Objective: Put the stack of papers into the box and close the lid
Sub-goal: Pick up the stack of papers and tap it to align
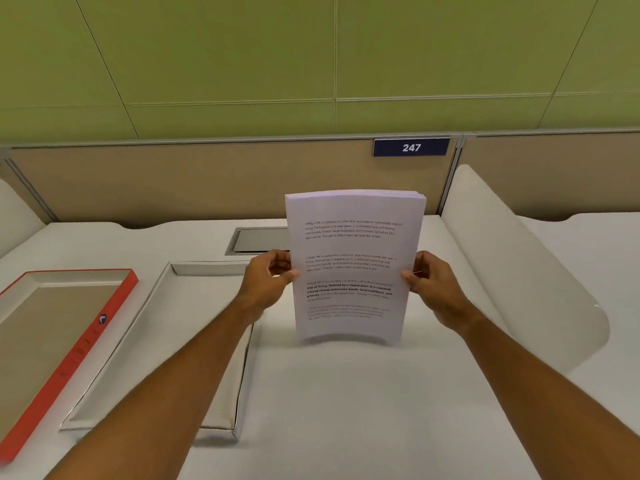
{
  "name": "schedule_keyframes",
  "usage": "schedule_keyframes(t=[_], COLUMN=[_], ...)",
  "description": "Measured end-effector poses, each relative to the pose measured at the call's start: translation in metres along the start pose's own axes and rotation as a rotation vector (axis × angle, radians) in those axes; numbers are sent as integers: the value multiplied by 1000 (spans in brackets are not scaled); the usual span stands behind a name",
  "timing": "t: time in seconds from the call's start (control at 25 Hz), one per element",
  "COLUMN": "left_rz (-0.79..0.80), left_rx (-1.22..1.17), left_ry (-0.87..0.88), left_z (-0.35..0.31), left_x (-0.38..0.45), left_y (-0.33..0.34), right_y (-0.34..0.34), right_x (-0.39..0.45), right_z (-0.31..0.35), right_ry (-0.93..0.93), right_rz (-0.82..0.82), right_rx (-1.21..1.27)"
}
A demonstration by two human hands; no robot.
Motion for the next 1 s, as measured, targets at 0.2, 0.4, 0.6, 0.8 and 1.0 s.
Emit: schedule_keyframes(t=[0.2,0.4,0.6,0.8,1.0], left_rz=[-6,-58,-70,-46,-65], left_rx=[93,-11,-93,-60,32], left_ry=[19,136,144,164,173], left_z=[1,-27,-29,-31,-35], left_x=[-16,-13,-13,-13,-10], left_y=[-3,-14,-13,-12,-16], right_y=[-3,-11,-13,-11,-17], right_x=[-13,-3,0,-2,1], right_z=[-4,24,33,31,35], right_ry=[10,-77,-98,-115,-110], right_rz=[84,86,80,71,80], right_rx=[-53,-6,98,75,-66])
Point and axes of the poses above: each hand's wrist, its own x-axis towards the middle knuckle, its own y-axis out of the palm, z = x × y, the point moved 4 cm from there along x, towards the middle knuckle, and after that the axes turned 4 degrees about -z, right-handed, at the moved point
